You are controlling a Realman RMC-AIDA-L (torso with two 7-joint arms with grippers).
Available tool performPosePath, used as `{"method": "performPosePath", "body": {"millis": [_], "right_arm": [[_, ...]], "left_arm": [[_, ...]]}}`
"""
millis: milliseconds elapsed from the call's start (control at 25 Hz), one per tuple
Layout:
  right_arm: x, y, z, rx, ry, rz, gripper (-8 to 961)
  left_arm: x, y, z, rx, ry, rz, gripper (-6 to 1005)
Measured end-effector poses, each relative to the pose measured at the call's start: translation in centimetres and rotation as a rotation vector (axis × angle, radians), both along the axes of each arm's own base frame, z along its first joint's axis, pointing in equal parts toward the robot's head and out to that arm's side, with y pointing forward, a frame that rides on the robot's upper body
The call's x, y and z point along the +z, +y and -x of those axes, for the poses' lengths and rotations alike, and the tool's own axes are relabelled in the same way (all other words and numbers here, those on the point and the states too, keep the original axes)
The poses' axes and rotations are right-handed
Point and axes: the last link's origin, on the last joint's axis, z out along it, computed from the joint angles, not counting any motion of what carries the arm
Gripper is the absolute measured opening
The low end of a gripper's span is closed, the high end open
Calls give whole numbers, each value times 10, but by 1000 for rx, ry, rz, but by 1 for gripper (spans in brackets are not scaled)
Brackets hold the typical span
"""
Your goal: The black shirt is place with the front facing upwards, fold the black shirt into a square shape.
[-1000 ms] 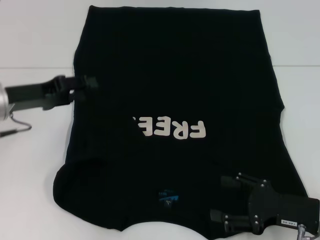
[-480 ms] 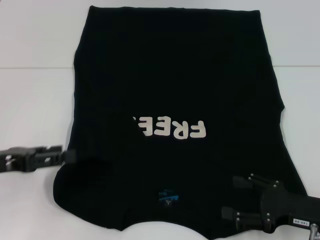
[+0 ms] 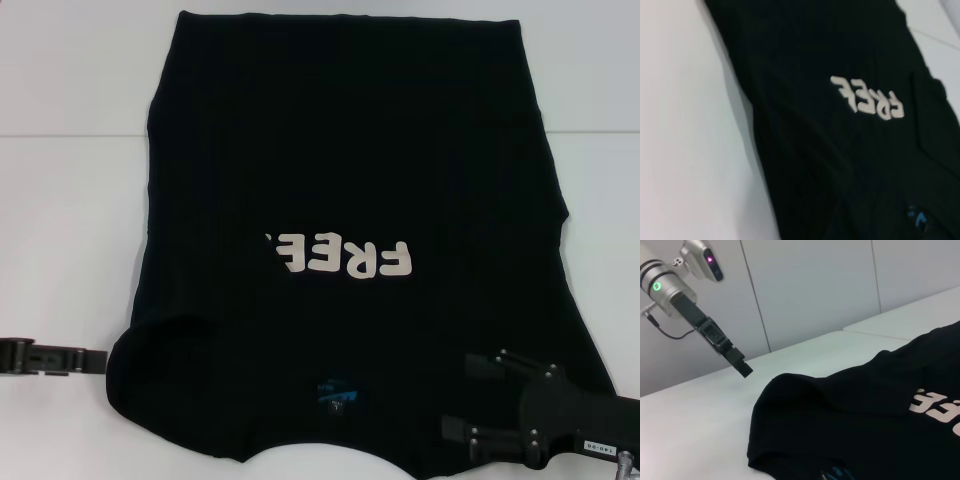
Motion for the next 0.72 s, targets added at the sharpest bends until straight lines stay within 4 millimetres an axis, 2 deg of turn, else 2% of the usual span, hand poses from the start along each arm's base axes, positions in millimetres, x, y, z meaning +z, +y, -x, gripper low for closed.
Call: {"method": "performPosePath", "body": {"millis": [360, 720], "right_arm": [[-2, 0, 0, 7, -11, -7, 924], [-3, 1, 0, 7, -8, -6, 924]], "left_arm": [[-30, 22, -14, 10, 118, 67, 776], [-40, 30, -18, -29, 178, 62, 774]]}}
